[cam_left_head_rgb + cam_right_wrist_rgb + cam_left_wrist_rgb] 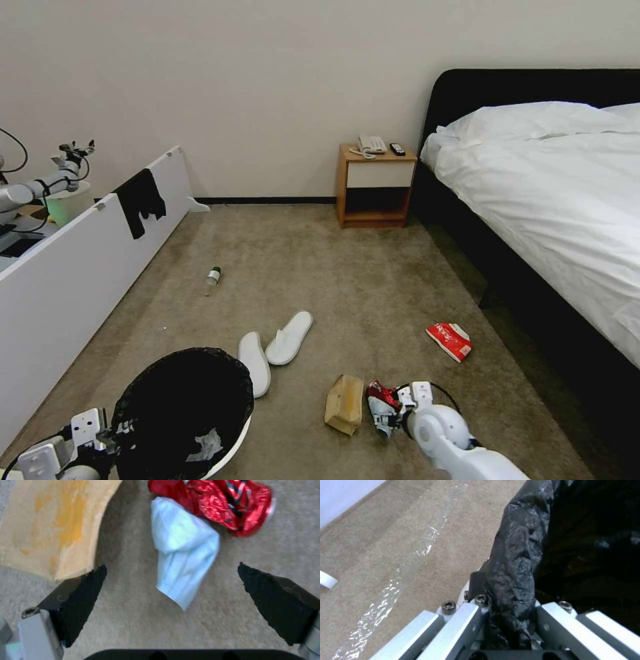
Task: Pick up the trash bin, then pick up the garbage from the floor and place it into the trash bin.
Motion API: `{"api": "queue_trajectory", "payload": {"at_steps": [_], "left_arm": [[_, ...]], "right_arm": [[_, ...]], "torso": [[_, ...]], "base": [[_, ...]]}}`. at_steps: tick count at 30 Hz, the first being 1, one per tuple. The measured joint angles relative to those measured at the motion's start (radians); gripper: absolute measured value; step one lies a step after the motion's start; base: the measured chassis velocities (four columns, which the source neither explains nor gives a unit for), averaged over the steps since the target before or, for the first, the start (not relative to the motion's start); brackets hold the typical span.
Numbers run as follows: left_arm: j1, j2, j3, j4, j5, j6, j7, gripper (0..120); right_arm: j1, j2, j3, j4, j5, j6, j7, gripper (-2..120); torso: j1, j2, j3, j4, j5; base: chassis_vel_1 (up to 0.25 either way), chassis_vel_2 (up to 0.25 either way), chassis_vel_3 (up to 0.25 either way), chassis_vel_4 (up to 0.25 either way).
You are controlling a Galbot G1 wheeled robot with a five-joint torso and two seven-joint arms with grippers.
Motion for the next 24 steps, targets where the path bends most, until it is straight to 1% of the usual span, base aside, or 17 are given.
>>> {"api": "queue_trajectory", "payload": {"at_steps": [11,24], "left_arm": [[-0.001,0.002,0.000,0.007,0.000,-0.001,0.000,2],[-0.004,0.004,0.007,0.021,0.004,-0.005,0.000,2]], "right_arm": [[0.039,0.072,-0.018,-0.085,-0.035,0.048,-0.013,99],[0.047,0.084,0.009,-0.167,-0.075,0.079,-0.024,97]], "torso": [[0.000,0.000,0.000,0.0000,0.0001],[0.000,0.000,0.000,-0.0001,0.0002]], "base": [[0.000,0.000,0.000,0.000],[0.000,0.000,0.000,0.000]]}}
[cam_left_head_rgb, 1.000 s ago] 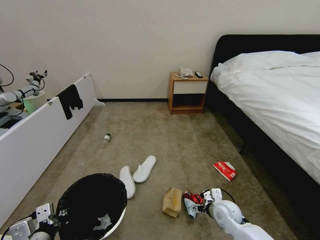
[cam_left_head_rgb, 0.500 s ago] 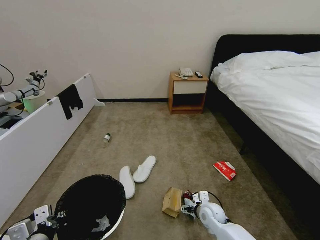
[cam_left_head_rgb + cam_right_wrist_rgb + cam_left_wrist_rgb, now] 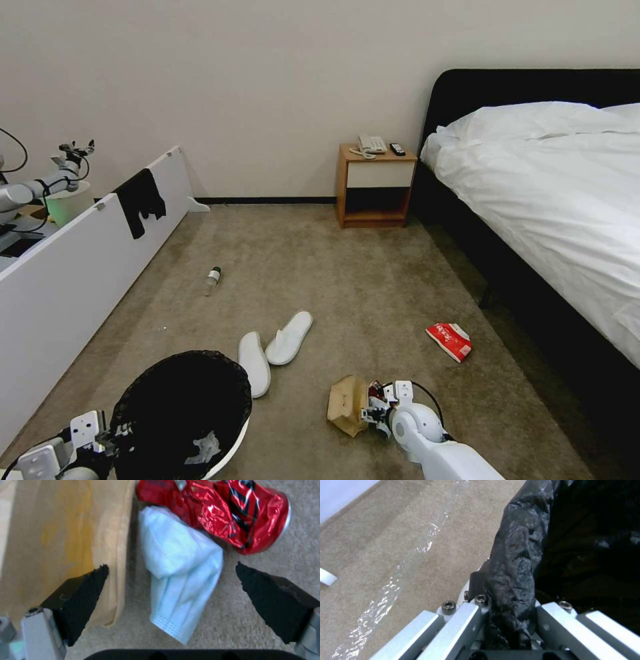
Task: Pick up the trash bin, then pick up the garbage from the floor and place it into the trash bin.
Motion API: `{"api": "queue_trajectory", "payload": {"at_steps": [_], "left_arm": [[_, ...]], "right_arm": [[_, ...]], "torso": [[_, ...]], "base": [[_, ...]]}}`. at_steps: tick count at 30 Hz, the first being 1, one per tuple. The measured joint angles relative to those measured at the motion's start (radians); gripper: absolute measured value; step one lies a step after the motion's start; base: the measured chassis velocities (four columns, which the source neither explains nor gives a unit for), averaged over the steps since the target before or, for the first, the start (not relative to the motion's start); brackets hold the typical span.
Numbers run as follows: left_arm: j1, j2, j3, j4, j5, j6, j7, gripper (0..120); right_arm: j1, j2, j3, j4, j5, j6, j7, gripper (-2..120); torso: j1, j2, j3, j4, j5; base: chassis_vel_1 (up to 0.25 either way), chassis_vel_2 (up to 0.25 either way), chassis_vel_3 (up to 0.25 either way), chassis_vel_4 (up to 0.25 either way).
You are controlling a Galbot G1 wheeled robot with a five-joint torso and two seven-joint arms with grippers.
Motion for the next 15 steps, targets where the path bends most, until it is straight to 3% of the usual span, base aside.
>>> {"api": "queue_trajectory", "payload": {"at_steps": [15], "left_arm": [[0.001,-0.002,0.007,0.003,0.007,-0.003,0.002,2]], "right_arm": [[0.017,0.025,-0.008,-0.045,-0.013,0.039,-0.023,92]], "torso": [[0.000,0.000,0.000,0.0000,0.0000]], "base": [[0.000,0.000,0.000,0.000]]}}
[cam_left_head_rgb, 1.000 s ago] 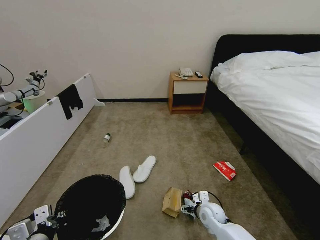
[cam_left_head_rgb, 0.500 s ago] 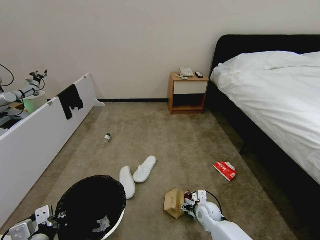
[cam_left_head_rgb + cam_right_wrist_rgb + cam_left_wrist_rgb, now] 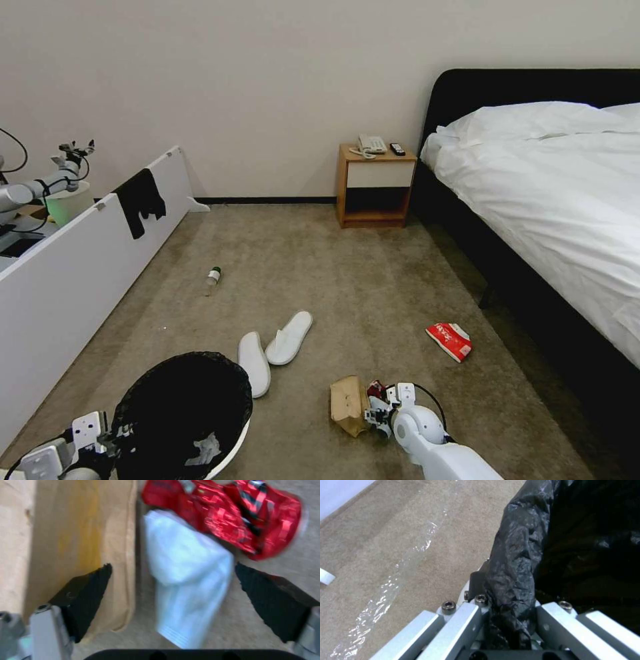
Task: Pick up the trash bin, then pick up the garbage from the floor and place it into the trash bin.
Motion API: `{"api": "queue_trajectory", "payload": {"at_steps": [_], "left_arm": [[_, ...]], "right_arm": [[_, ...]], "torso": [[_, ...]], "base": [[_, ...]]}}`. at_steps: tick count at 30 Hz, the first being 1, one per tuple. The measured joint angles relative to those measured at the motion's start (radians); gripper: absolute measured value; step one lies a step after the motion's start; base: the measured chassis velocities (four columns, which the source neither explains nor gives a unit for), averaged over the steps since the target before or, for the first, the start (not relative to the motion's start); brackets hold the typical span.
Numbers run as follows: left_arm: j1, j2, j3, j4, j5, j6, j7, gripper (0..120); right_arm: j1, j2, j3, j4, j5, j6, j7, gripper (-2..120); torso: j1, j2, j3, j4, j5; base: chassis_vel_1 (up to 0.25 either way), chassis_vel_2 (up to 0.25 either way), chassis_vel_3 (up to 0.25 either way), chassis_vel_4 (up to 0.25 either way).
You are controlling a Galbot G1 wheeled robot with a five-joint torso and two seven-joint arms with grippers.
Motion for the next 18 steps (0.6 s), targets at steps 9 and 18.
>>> {"api": "queue_trajectory", "payload": {"at_steps": [9,18], "left_arm": [[0.002,0.002,-0.002,0.001,0.001,-0.002,0.000,2],[0.002,0.005,-0.004,0.009,0.000,-0.005,0.001,2]], "right_arm": [[0.046,0.043,-0.021,-0.067,-0.014,0.034,-0.016,76],[0.067,0.064,-0.024,-0.131,-0.038,0.046,-0.022,47]], "torso": [[0.000,0.000,0.000,0.0001,0.0000],[0.000,0.000,0.000,0.0000,-0.0001]], "base": [[0.000,0.000,0.000,0.000],[0.000,0.000,0.000,0.000]]}}
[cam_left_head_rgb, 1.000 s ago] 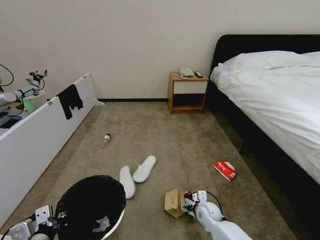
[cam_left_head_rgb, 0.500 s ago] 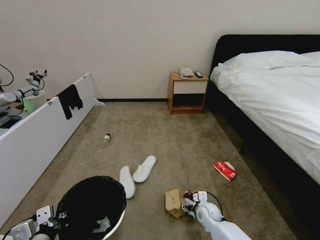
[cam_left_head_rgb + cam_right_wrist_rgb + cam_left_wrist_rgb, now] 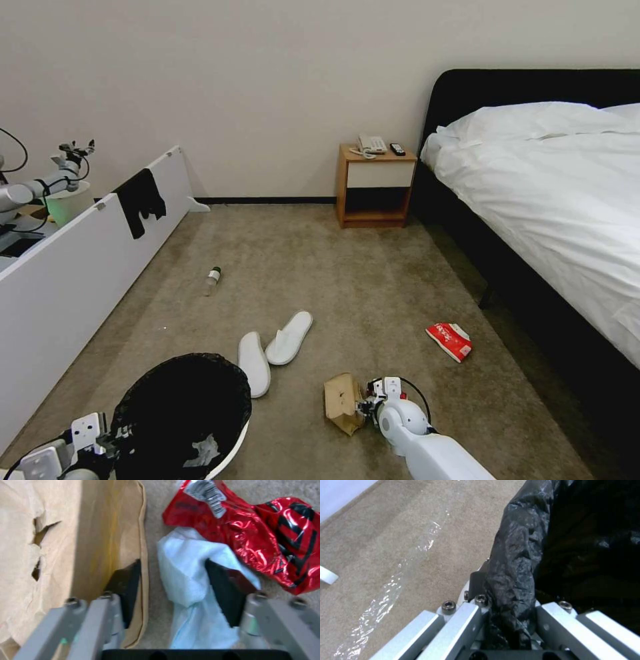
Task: Pick up the trash bin, then pick up the garbage from the floor and place it into the trash bin.
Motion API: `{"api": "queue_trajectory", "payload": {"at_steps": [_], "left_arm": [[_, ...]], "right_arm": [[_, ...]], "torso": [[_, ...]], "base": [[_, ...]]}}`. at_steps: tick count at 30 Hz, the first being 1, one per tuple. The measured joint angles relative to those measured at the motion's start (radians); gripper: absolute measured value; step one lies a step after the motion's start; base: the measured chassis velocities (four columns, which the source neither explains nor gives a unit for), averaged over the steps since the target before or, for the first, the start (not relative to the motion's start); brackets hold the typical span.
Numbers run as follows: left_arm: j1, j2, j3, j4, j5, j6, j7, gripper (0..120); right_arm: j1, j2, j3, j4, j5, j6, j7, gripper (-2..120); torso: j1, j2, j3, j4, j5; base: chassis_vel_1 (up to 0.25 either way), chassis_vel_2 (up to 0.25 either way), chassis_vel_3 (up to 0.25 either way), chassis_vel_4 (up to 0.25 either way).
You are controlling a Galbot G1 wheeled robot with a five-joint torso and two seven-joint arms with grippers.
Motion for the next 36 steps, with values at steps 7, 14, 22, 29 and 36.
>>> {"api": "queue_trajectory", "payload": {"at_steps": [7,14,22,29,36], "left_arm": [[0.001,-0.004,0.007,0.004,0.005,-0.003,0.001,2],[-0.001,-0.010,0.016,0.007,0.013,-0.004,0.002,2],[0.000,-0.011,0.018,0.009,0.017,-0.008,0.002,2],[-0.003,-0.013,0.021,0.010,0.019,-0.009,0.003,2],[-0.007,-0.013,0.026,0.008,0.020,-0.009,0.003,2]], "right_arm": [[-0.006,0.000,0.023,-0.038,-0.030,0.013,-0.015,24],[-0.013,-0.003,0.038,-0.054,-0.046,0.019,-0.019,20],[-0.033,-0.015,0.043,-0.038,-0.047,0.022,-0.021,1],[-0.107,-0.096,0.046,0.136,0.031,0.004,0.010,0],[-0.160,-0.213,0.057,0.316,0.098,-0.007,0.050,0]], "torso": [[0.000,0.000,0.000,0.0001,0.0002],[0.000,0.000,0.000,0.0003,0.0004],[0.000,0.000,0.000,0.0001,0.0001],[0.000,0.000,0.000,-0.0003,0.0002],[0.000,0.000,0.000,-0.0002,0.0002]], "base": [[0.000,0.000,0.000,0.000],[0.000,0.000,0.000,0.000],[0.000,0.000,0.000,0.000],[0.000,0.000,0.000,0.000],[0.000,0.000,0.000,0.000]]}}
